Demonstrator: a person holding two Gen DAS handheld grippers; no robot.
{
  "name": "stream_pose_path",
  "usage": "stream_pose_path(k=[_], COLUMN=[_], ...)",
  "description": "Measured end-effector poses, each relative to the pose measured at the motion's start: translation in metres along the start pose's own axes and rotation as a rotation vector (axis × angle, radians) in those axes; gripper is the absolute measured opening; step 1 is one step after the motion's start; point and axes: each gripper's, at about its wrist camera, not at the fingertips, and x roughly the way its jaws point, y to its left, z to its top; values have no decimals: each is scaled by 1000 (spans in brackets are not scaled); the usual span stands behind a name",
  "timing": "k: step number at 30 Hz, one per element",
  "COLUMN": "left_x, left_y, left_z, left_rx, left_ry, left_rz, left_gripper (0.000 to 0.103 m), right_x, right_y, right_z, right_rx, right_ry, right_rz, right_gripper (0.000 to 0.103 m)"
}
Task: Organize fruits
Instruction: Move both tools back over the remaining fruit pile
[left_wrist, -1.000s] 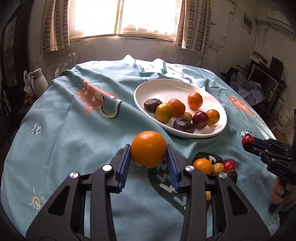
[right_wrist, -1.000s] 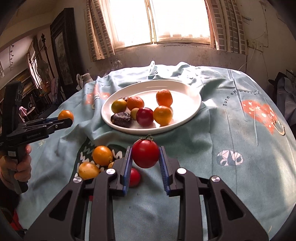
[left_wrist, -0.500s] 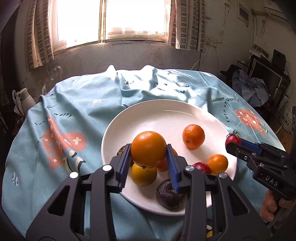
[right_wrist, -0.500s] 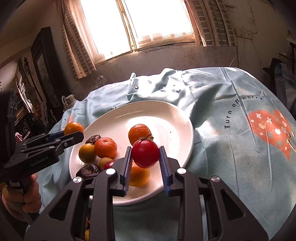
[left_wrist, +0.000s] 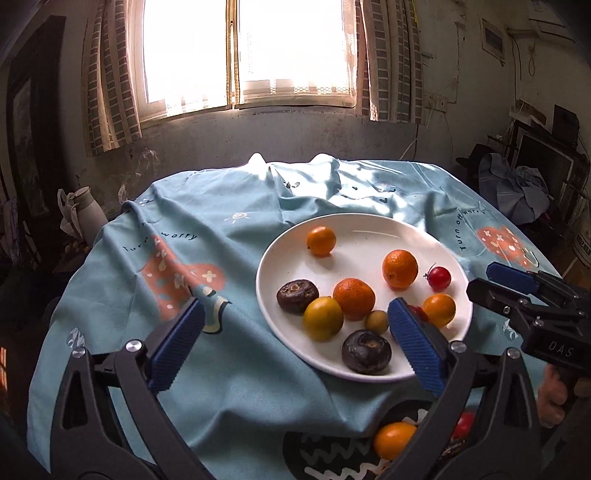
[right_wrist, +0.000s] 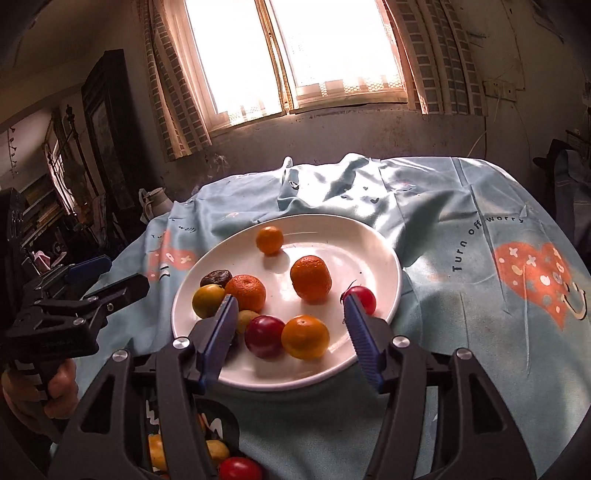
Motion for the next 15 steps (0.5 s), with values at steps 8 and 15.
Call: stream_pose_path(k=[8,15], left_x=[-17,-31], left_y=[21,21], left_z=[-70,-87], left_rx=[-77,-48], left_ry=[108,91], left_rz=[-12,27], left_gripper=[101,101], right_x=[-39,-43], right_y=[25,37], right_z=[-57,-78], right_rx=[-50,-75], right_ry=[52,139], right_rz=[11,40], right_gripper=[60,60])
